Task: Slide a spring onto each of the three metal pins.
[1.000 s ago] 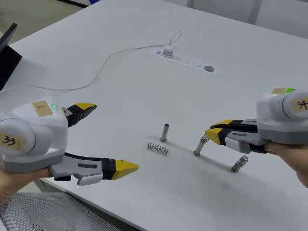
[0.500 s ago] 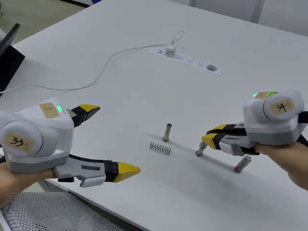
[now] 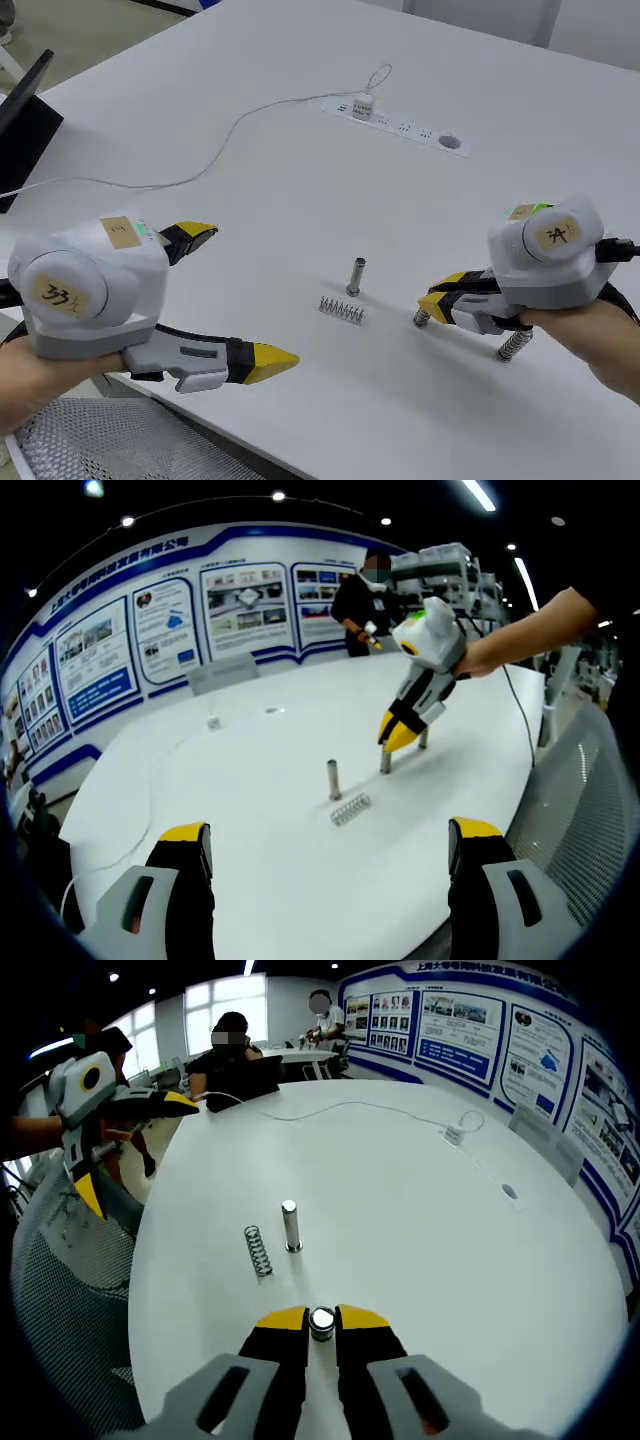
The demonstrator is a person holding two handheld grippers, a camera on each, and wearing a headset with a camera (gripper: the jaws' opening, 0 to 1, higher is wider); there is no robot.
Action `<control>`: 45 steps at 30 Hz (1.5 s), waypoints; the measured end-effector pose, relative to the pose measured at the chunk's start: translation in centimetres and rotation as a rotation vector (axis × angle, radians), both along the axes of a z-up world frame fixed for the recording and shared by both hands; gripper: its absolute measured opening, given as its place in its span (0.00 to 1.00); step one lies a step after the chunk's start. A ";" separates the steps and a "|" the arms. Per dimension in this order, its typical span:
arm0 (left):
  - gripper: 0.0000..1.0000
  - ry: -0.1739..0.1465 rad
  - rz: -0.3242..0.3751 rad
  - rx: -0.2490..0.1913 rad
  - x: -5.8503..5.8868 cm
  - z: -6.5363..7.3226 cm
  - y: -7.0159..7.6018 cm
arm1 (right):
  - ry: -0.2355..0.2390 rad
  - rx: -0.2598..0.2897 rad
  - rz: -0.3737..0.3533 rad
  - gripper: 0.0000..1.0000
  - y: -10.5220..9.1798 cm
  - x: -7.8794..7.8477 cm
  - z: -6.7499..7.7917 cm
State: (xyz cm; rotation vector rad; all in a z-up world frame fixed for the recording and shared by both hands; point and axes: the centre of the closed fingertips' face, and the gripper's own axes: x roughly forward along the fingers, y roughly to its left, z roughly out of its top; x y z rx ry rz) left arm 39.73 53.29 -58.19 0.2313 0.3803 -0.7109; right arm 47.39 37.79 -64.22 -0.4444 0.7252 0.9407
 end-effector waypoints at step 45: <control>1.00 0.010 -0.008 0.020 -0.1 -0.4 0.1 | -0.100 0.066 0.126 0.17 4.5 -1.8 3.3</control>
